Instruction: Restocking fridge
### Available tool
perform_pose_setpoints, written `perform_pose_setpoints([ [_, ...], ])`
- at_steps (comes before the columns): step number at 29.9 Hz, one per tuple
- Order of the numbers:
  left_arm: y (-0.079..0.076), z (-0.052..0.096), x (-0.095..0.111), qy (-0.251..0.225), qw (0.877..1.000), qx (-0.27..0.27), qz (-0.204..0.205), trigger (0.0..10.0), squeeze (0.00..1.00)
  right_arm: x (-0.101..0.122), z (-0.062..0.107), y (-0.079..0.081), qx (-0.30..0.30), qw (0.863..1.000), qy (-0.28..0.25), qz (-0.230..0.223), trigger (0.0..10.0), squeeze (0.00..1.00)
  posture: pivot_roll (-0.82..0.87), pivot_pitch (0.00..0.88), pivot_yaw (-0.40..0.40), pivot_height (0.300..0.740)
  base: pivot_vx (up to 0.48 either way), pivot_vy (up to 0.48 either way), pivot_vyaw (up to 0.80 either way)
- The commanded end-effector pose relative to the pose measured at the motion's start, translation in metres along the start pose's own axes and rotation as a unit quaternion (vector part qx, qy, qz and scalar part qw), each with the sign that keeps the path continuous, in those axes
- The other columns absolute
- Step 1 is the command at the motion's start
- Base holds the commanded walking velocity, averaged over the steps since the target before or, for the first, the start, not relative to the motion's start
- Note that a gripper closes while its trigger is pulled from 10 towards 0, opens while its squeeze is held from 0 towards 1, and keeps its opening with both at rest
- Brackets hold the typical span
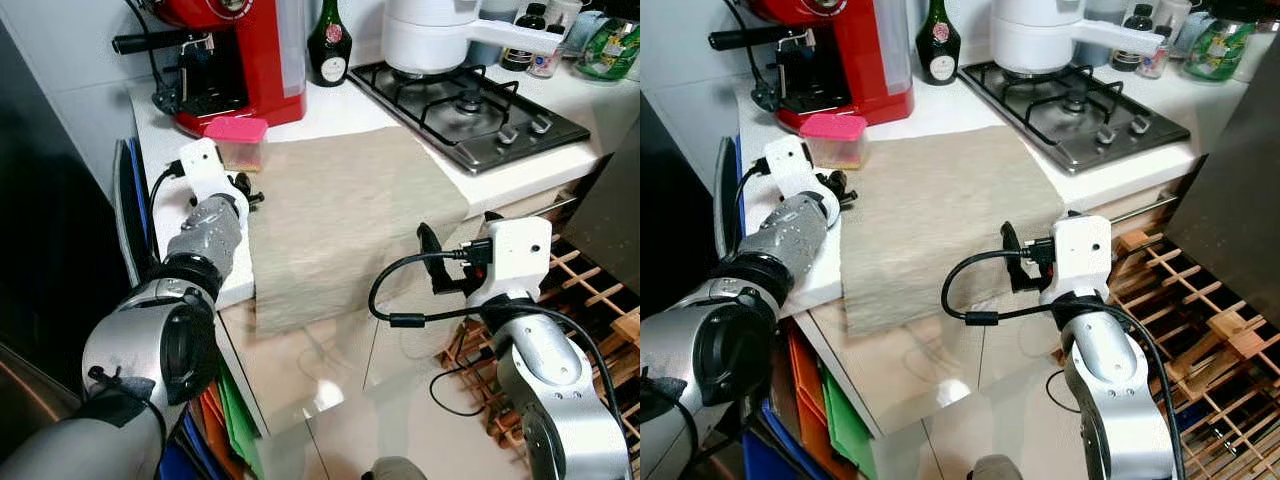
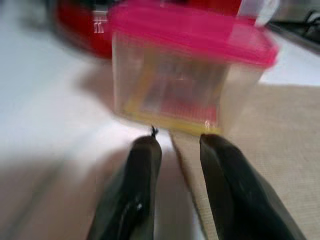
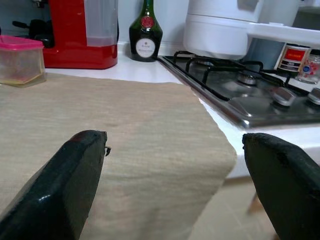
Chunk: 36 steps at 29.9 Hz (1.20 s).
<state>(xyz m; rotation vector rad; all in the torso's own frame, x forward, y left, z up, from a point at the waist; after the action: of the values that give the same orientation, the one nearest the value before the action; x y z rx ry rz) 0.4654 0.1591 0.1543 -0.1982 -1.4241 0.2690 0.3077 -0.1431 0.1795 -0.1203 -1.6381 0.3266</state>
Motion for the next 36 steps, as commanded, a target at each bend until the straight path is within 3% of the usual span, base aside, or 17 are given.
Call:
perform_pose_setpoints([
  [1, -0.002, 0.000, 0.018, -0.039, 0.998, -0.022, -0.032, 10.0, 0.00, 0.005, -0.004, -0.001, -0.006, 1.000, -0.012, -0.001, 10.0, 0.00, -0.28, 0.015, 0.038, 0.740, 0.000, 0.000, 0.00],
  [5, -0.017, 0.015, 0.031, -0.109, 0.989, -0.081, -0.059, 10.0, 0.00, 0.008, -0.013, -0.019, -0.049, 0.998, -0.027, -0.012, 10.0, 0.00, -0.21, 0.000, 0.037, 0.740, 0.000, 0.000, 0.00],
  [8, -0.027, 0.045, 0.033, -0.153, 0.980, -0.114, -0.057, 10.0, 0.00, 0.007, -0.019, -0.029, -0.072, 0.997, -0.031, -0.019, 10.0, 0.00, -0.16, 0.000, 0.032, 0.740, 0.000, 0.000, 0.00],
  [11, -0.031, 0.061, 0.027, -0.158, 0.980, -0.117, -0.045, 10.0, 0.00, 0.006, -0.028, -0.031, -0.081, 0.996, -0.035, -0.023, 10.0, 0.00, -0.11, 0.000, 0.030, 0.740, 0.000, 0.000, 0.00],
  [13, -0.032, 0.063, 0.026, -0.158, 0.980, -0.118, -0.040, 10.0, 0.00, 0.006, -0.031, -0.031, -0.082, 0.996, -0.036, -0.024, 10.0, 0.00, -0.11, 0.000, 0.030, 0.740, 0.000, 0.000, 0.00],
  [16, -0.041, 0.080, 0.012, -0.152, 0.980, -0.123, -0.038, 10.0, 0.00, 0.016, -0.042, -0.022, -0.077, 0.994, -0.061, -0.044, 10.0, 0.00, -0.07, 0.000, 0.016, 0.740, 0.000, 0.000, 0.00],
  [21, -0.050, 0.092, 0.001, -0.137, 0.981, -0.135, -0.038, 10.0, 0.00, 0.020, -0.053, -0.010, -0.063, 0.994, -0.071, -0.056, 10.0, 0.00, -0.07, 0.000, 0.001, 0.740, 0.000, 0.000, 0.11],
  [26, -0.056, 0.086, -0.003, -0.118, 0.983, -0.132, -0.038, 10.0, 0.00, 0.019, -0.061, -0.014, -0.060, 0.995, -0.067, -0.048, 10.0, 0.00, -0.08, 0.000, 0.005, 0.740, 0.176, -0.227, 0.53],
  [31, -0.063, 0.075, -0.003, -0.108, 0.980, -0.142, -0.084, 10.0, 0.00, 0.017, -0.067, -0.018, -0.071, 0.995, -0.064, -0.025, 10.0, 0.00, -0.08, 0.000, 0.003, 0.740, 0.334, -0.340, 0.28],
  [34, -0.061, 0.073, 0.000, -0.109, 0.981, -0.142, -0.072, 10.0, 0.00, 0.012, -0.068, -0.011, -0.065, 0.996, -0.061, -0.026, 10.0, 0.00, -0.07, 0.000, 0.001, 0.740, 0.000, 0.000, 0.00],
  [35, -0.060, 0.074, 0.002, -0.111, 0.981, -0.145, -0.063, 10.0, 1.00, 0.011, -0.068, -0.010, -0.064, 0.996, -0.061, -0.026, 10.0, 0.00, -0.07, 0.000, 0.001, 0.740, 0.000, 0.000, 0.00],
  [36, -0.060, 0.074, 0.000, -0.107, 0.981, -0.148, -0.065, 10.0, 1.00, 0.011, -0.068, -0.009, -0.064, 0.996, -0.061, -0.027, 10.0, 0.00, -0.07, 0.000, 0.001, 0.740, 0.000, 0.000, 0.00],
])
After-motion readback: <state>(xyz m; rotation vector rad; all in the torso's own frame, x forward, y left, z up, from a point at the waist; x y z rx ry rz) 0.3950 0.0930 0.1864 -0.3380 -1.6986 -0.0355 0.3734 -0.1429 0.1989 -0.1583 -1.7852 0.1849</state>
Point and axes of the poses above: a point about 5 cm out from each wrist's last joint towards the gripper, its own z axis pointing back from the gripper into the wrist, its own x axis along the axis of the wrist's last joint, y = z × x, the point moved 6 cm from there along -z, pointing out of the wrist towards the gripper, and after that the axes turned 10 degrees about z, right-handed, at the moved point
